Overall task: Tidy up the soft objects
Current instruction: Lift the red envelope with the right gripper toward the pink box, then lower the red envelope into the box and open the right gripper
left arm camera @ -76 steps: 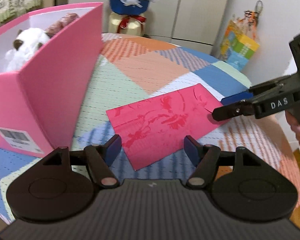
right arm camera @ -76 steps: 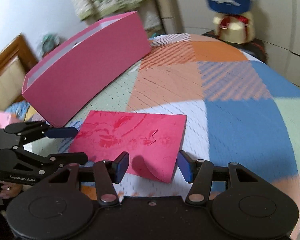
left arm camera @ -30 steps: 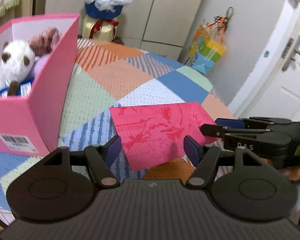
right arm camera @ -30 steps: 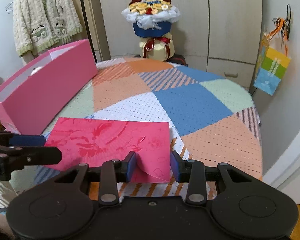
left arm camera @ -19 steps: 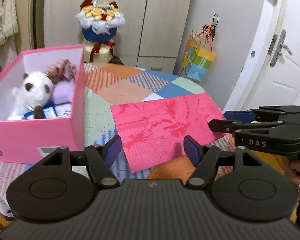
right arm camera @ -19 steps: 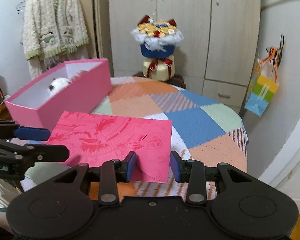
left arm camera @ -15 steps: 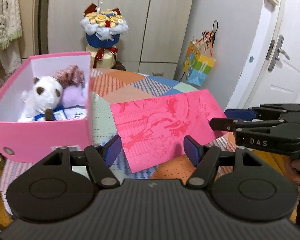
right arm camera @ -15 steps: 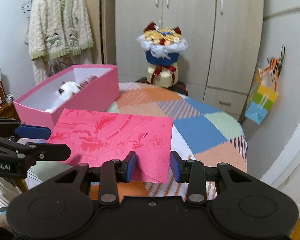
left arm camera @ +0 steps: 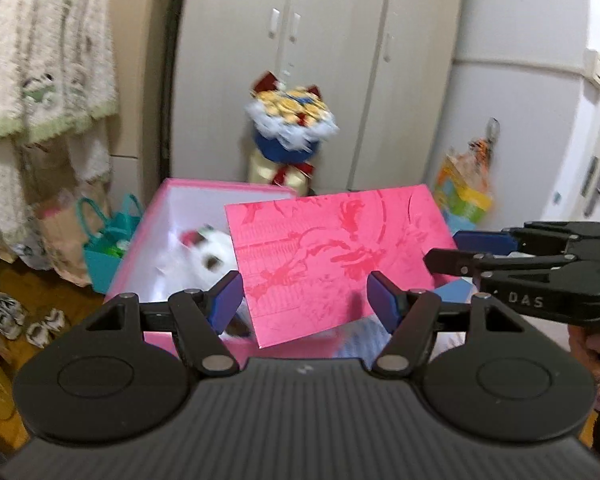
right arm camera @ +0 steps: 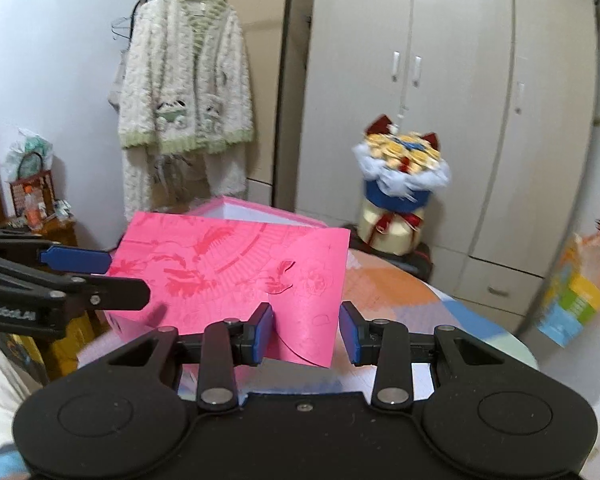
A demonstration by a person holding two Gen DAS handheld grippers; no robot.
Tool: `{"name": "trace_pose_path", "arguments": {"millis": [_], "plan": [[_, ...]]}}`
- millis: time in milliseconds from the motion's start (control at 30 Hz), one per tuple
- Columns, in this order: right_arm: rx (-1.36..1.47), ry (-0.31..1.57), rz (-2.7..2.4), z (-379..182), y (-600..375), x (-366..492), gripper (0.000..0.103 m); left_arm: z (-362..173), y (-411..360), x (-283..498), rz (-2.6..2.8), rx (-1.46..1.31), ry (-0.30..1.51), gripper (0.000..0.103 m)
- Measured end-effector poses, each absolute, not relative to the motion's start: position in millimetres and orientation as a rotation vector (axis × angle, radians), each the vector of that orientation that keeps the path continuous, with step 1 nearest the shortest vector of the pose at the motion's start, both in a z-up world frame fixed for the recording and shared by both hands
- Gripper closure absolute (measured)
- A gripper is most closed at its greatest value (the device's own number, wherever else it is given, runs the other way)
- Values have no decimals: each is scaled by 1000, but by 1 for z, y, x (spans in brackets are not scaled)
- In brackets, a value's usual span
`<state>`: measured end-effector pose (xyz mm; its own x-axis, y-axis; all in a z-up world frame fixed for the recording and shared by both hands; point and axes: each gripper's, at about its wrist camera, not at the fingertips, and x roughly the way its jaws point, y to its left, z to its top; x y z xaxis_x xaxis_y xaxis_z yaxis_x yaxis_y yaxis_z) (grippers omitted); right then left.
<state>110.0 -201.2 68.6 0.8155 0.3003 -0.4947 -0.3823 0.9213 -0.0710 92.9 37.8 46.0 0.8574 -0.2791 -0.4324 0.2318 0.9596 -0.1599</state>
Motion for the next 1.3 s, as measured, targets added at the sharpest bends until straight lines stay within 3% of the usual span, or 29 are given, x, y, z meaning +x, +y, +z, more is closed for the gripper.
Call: {"name": "trace_pose_path", "arguments": {"millis": [500, 1000, 1300], "plan": [[-126, 618, 475, 33, -113, 196, 61, 19, 107, 174, -167, -13, 558, 36], [-199, 720, 458, 1, -93, 210, 61, -16, 83, 197, -208, 287, 594, 36], [-196, 677, 467, 10, -102, 188, 53, -12, 77, 190, -256, 272, 618, 33]]}}
